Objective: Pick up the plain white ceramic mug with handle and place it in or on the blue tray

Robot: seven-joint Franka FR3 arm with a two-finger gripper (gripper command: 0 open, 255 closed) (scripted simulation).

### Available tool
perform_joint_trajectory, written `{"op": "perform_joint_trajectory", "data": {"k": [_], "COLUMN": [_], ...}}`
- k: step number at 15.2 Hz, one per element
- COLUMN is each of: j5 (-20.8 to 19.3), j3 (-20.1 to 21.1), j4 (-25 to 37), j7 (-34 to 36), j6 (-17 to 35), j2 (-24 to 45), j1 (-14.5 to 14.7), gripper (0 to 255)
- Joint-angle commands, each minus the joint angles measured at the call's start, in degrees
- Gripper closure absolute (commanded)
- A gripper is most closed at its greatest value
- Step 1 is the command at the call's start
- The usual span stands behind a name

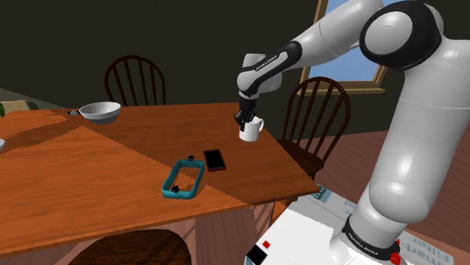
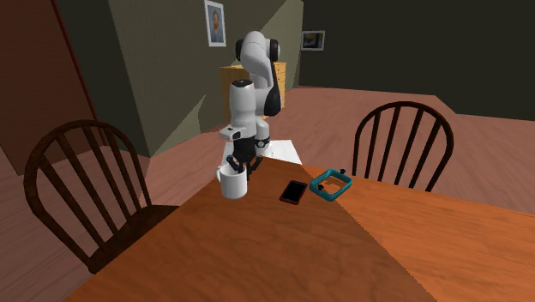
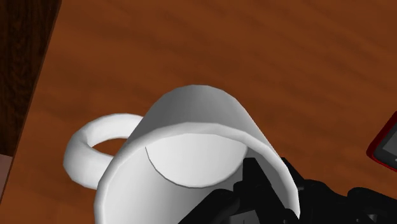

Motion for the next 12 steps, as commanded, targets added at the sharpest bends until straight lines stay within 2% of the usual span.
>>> {"op": "perform_joint_trajectory", "data": {"k": [1,12], "j5": [-0.15,-0.73], "j3": [-0.02,-0.06], "j4": [0.72,5.36], "j7": [0.1,0.48], "j6": [-1.5,-9.5], "j2": [-0.8,-4.18], "j1": [0.02,0.11], "gripper": [255,255]}}
